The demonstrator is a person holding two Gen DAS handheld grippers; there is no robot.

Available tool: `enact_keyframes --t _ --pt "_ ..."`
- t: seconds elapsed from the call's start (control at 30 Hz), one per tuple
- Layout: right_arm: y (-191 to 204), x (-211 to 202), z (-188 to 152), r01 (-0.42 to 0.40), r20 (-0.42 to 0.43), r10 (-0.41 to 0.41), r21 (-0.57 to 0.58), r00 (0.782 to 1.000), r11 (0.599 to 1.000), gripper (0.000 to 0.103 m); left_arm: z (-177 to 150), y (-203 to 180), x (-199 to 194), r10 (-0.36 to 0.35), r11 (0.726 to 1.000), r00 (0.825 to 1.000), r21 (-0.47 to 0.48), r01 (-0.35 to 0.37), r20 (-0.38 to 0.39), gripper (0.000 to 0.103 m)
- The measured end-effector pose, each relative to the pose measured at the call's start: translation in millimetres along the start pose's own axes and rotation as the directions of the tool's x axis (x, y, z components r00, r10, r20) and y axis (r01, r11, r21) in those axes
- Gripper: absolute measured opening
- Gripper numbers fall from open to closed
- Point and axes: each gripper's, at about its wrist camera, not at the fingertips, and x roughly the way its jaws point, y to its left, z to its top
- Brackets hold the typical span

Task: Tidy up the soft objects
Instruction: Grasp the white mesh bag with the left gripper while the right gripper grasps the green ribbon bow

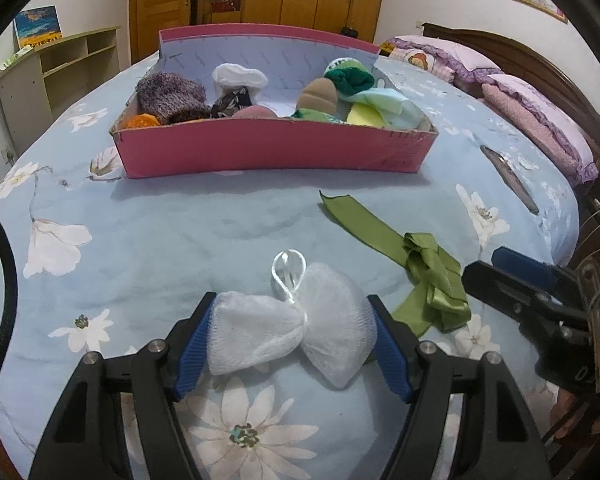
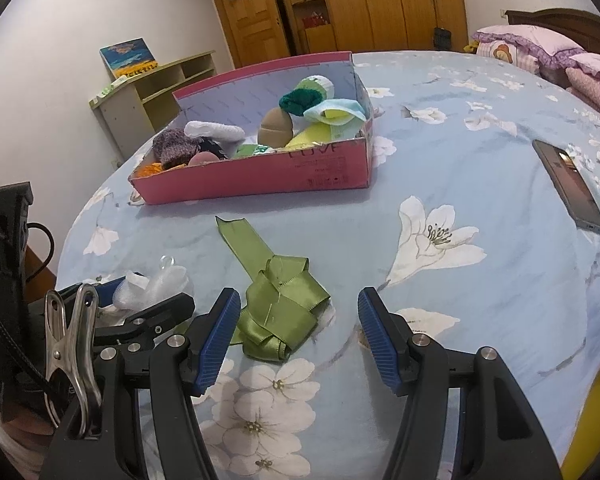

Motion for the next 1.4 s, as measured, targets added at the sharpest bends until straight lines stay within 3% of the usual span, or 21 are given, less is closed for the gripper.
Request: enact_keyframes --t 0.27,0.33,0.63,1.1,1.4 --pt "-1.0 7.0 -1.2 0.000 -0.028 0.000 0.012 1.000 1.000 0.063 -1.5 -0.3 -3.3 0.009 0.999 1.000 0.031 -0.009 0.016 0.048" --pt "1.3 10.0 -1.8 -0.002 -0.040 0.002 0.003 0.999 1.000 0.063 -1.3 4.3 -5.3 0.007 1.000 1.000 0.025 -0.007 0.021 0.047" --pt "18.1 24.3 -2.8 0.004 -0.091 -0.010 -0.059 0.996 0.998 0.063 -3.3 35.7 -9.0 0.046 0.998 0.998 -0.050 -0.044 0.041 0.046" --pt "20.0 44.1 -8.9 0.026 -0.130 -0.032 -0.051 0.991 0.998 0.063 -9.8 51.3 -2.3 -0.015 0.995 0.999 -0.100 0.020 0.049 0.048" --pt "40.1 47.1 -13.2 0.124 -0.109 -0.140 -0.141 0.984 0.982 0.064 -13.6 52.9 -5.0 -0.038 0.994 0.997 -0.102 0.045 0.073 0.048"
